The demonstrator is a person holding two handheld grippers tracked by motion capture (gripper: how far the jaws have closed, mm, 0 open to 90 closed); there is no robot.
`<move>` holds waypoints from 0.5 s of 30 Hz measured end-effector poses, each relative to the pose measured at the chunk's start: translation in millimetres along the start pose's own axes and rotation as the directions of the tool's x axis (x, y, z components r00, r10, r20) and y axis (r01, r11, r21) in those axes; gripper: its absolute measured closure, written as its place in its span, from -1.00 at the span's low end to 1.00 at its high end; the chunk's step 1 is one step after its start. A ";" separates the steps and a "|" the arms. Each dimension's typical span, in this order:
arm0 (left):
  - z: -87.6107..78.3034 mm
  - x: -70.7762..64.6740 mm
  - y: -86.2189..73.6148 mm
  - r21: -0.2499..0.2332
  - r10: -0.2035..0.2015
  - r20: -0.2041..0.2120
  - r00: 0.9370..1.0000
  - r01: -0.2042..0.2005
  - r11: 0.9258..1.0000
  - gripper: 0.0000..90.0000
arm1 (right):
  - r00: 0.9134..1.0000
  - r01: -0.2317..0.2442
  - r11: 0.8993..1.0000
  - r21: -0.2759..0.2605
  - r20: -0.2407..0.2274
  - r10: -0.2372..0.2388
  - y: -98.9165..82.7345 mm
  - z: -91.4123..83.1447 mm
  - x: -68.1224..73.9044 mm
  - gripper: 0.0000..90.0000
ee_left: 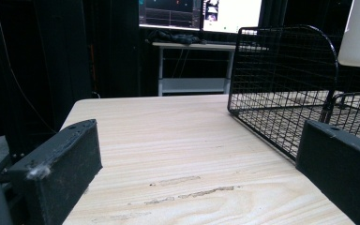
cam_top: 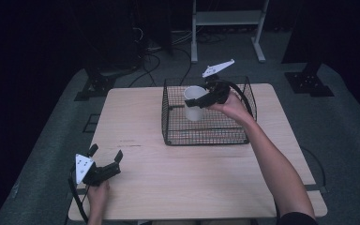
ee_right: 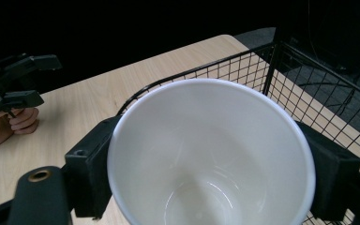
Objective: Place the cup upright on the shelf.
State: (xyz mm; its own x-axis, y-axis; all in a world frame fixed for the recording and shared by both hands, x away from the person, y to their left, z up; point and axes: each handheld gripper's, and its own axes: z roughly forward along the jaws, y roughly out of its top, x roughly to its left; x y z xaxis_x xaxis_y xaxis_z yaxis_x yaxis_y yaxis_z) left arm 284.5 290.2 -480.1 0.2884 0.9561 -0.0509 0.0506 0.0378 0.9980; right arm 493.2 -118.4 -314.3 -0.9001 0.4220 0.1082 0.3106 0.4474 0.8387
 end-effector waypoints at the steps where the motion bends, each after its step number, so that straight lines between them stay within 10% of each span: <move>1: 0.0 0.0 0.0 0.000 0.000 0.000 1.000 0.000 1.000 -1.00 | 1.000 0.000 1.000 0.000 0.000 0.000 0.0 0.0 0.0 -0.59; 15: -0.1 0.0 -0.1 -0.002 0.003 0.002 1.000 -0.003 1.000 -1.00 | 0.999 -0.035 0.999 0.031 0.002 0.035 -14.0 22.3 -20.7 -0.59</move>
State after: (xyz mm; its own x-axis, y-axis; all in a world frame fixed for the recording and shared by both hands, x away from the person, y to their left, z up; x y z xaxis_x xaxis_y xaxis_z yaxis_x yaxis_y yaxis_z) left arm 284.4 290.3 -480.2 0.2900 0.9558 -0.0481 0.0478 0.0357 0.9982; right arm 514.3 -115.8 -340.1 -0.8882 0.4386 0.1366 0.3513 0.4570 0.8172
